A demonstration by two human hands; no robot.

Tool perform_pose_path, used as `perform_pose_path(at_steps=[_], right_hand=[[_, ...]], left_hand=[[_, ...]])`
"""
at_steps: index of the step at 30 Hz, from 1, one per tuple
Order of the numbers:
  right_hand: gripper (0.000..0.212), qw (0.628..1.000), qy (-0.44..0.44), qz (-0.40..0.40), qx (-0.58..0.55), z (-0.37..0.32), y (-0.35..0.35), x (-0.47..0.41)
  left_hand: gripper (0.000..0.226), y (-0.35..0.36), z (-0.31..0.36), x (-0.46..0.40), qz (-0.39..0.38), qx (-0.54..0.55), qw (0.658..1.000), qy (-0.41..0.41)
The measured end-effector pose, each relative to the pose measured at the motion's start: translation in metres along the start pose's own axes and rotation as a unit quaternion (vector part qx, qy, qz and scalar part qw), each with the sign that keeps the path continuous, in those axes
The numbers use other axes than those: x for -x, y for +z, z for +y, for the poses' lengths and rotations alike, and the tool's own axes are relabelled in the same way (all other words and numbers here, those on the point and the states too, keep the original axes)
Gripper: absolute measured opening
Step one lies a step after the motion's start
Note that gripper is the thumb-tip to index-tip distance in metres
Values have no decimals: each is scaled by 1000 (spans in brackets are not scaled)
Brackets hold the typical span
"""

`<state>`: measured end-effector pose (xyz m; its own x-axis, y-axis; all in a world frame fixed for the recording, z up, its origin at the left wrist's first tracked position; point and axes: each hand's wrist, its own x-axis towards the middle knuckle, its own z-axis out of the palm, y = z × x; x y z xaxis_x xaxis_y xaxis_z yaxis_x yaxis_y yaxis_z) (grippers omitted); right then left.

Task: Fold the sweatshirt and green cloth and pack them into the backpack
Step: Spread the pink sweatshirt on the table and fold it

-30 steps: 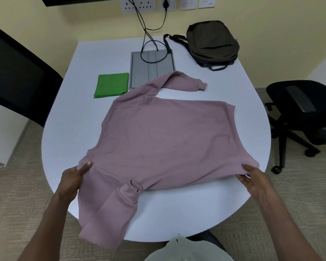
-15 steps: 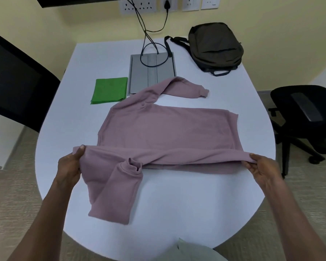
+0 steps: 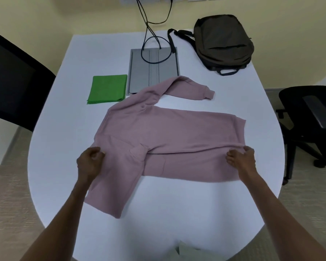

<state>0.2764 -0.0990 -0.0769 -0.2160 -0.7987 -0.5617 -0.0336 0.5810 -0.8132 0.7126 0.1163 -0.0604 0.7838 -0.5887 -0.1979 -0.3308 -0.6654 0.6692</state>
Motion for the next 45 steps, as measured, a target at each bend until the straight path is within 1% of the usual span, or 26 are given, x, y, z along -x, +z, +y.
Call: perform_pose_path(at_steps=[2, 4, 8, 11, 14, 17, 19, 21, 23, 24, 27, 28, 29, 30, 31, 32, 33, 34, 36, 37, 38, 39, 40, 42, 43, 45], right_hand=[[54, 999, -20, -2, 43, 12, 9, 3], [48, 996, -38, -18, 78, 23, 20, 8], [38, 986, -66, -79, 128, 31, 46, 26], [22, 977, -75, -129, 151, 32, 63, 43], [20, 959, -91, -181, 197, 35, 80, 57], [13, 933, -110, -224, 258, 41, 99, 68], [11, 911, -130, -249, 300, 46, 114, 75], [13, 893, -142, -283, 321, 51, 131, 83], [22, 881, -138, -308, 333, 54, 149, 92], [36, 877, -132, -323, 330, 54, 158, 97], [103, 842, -136, -401, 334, 43, 181, 118], [118, 828, -141, -426, 337, 38, 188, 124], [123, 819, -147, -441, 337, 31, 195, 130], [117, 819, -152, -447, 327, 22, 201, 134], [99, 824, -160, -446, 311, 14, 208, 136], [73, 830, -173, -439, 297, 3, 214, 137], [47, 833, -196, -424, 295, -9, 220, 138], [31, 834, -221, -409, 296, -23, 226, 138], [18, 848, -265, -352, 295, -52, 236, 137], [14, 856, -293, -312, 292, -67, 239, 138], [10, 864, -317, -272, 283, -81, 242, 137], [6, 873, -331, -240, 265, -95, 244, 138], [5, 883, -342, -218, 237, -108, 245, 138], [9, 885, -388, -180, 185, -130, 245, 138], [12, 881, -413, -164, 165, -139, 243, 138], [23, 873, -448, -144, 127, -153, 240, 139]], left_hand=[[26, 10, -4, 9, -30, 10, 999, 39], [31, 20, -6, 14, -85, -3, 994, 67], [72, 34, -5, 19, -202, -67, 976, 50], [80, 39, -9, 14, -215, -142, 963, 78], [84, 38, -7, 6, -180, -196, 960, 90], [90, 40, -6, -3, -208, -215, 951, 72], [83, 43, -6, -7, -227, -203, 951, 55], [67, 45, -4, -10, -216, -178, 959, 51], [40, 41, 4, -12, -210, -159, 961, 80], [26, 39, 7, -14, -220, -146, 959, 105], [27, 19, 25, -13, -308, -70, 935, 164], [22, 12, 32, -13, -342, -43, 921, 180], [20, 5, 40, -13, -370, -28, 909, 188], [17, -2, 47, -15, -383, -19, 904, 188], [14, -9, 56, -15, -381, -11, 906, 184], [12, -14, 63, -16, -364, 8, 915, 176], [13, -17, 70, -17, -333, 39, 928, 165], [17, -19, 76, -15, -283, 73, 944, 151], [24, -22, 84, -11, -144, 114, 975, 126], [26, -23, 86, -6, -94, 119, 982, 113], [32, -25, 88, -3, -82, 118, 985, 96], [41, -28, 91, 3, -110, 121, 984, 71], [50, -29, 92, 7, -168, 123, 977, 33], [69, -31, 95, 13, -303, 127, 942, -67], [78, -30, 95, 12, -343, 152, 920, -116], [92, -24, 93, 2, -354, 265, 876, -190]])
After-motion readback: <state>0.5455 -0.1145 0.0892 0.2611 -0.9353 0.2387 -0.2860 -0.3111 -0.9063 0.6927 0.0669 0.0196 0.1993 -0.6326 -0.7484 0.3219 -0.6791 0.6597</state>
